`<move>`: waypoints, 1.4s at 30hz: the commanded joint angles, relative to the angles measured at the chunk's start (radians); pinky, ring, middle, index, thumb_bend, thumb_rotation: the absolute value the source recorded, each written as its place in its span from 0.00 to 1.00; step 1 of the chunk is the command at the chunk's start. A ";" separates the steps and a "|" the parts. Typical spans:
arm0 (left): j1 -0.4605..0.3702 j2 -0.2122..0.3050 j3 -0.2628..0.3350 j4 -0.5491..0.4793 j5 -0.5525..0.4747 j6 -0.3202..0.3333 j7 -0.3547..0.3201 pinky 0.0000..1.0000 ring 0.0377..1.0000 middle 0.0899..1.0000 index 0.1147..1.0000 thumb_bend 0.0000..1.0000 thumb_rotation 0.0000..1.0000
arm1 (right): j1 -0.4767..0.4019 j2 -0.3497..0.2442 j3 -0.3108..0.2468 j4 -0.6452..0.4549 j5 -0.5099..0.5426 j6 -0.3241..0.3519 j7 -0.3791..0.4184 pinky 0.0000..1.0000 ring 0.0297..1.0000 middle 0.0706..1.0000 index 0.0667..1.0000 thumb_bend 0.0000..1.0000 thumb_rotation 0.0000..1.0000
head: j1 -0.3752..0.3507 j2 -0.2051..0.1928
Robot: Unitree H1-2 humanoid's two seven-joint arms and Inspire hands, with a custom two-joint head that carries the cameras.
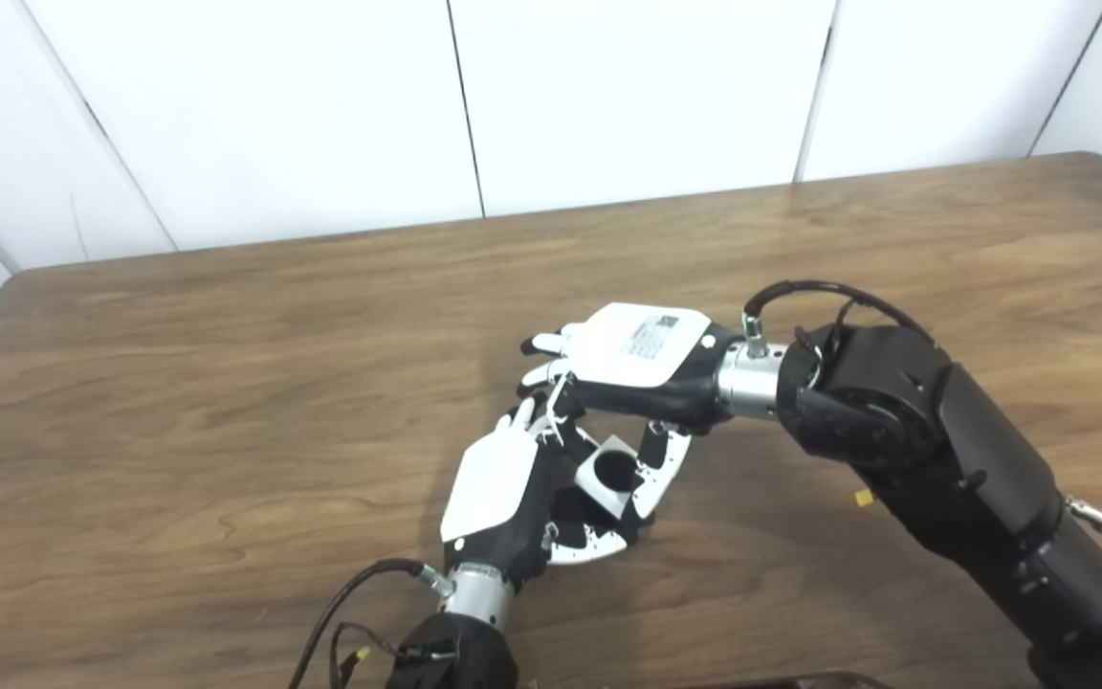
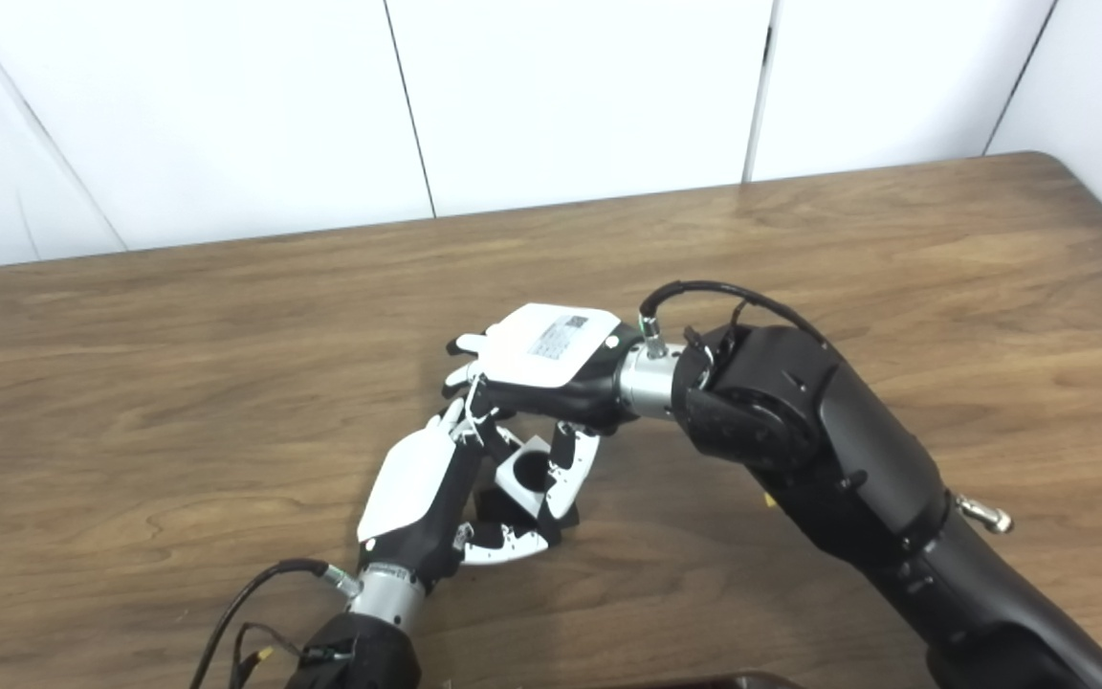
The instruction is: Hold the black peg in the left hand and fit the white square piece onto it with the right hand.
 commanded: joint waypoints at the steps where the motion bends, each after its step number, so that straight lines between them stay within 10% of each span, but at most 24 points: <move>1: 0.005 0.017 -0.013 0.017 0.044 0.024 -0.037 1.00 1.00 0.87 0.43 0.52 0.07 | -0.043 -0.011 -0.019 -0.012 0.003 0.012 -0.002 0.97 1.00 0.90 0.60 0.95 0.36 | 0.000 0.001; 6: 0.003 0.017 -0.014 0.019 0.061 0.029 -0.048 1.00 1.00 0.87 0.59 0.70 0.19 | -0.043 -0.012 -0.024 -0.010 0.005 0.017 0.001 0.97 1.00 0.89 0.59 0.98 0.37 | -0.001 -0.001; 42: 0.018 0.002 0.011 0.003 0.079 0.046 -0.033 1.00 1.00 0.93 0.83 0.77 0.22 | -0.059 -0.025 -0.069 -0.023 0.021 0.030 0.004 0.98 1.00 0.89 0.58 0.97 0.38 | 0.014 -0.001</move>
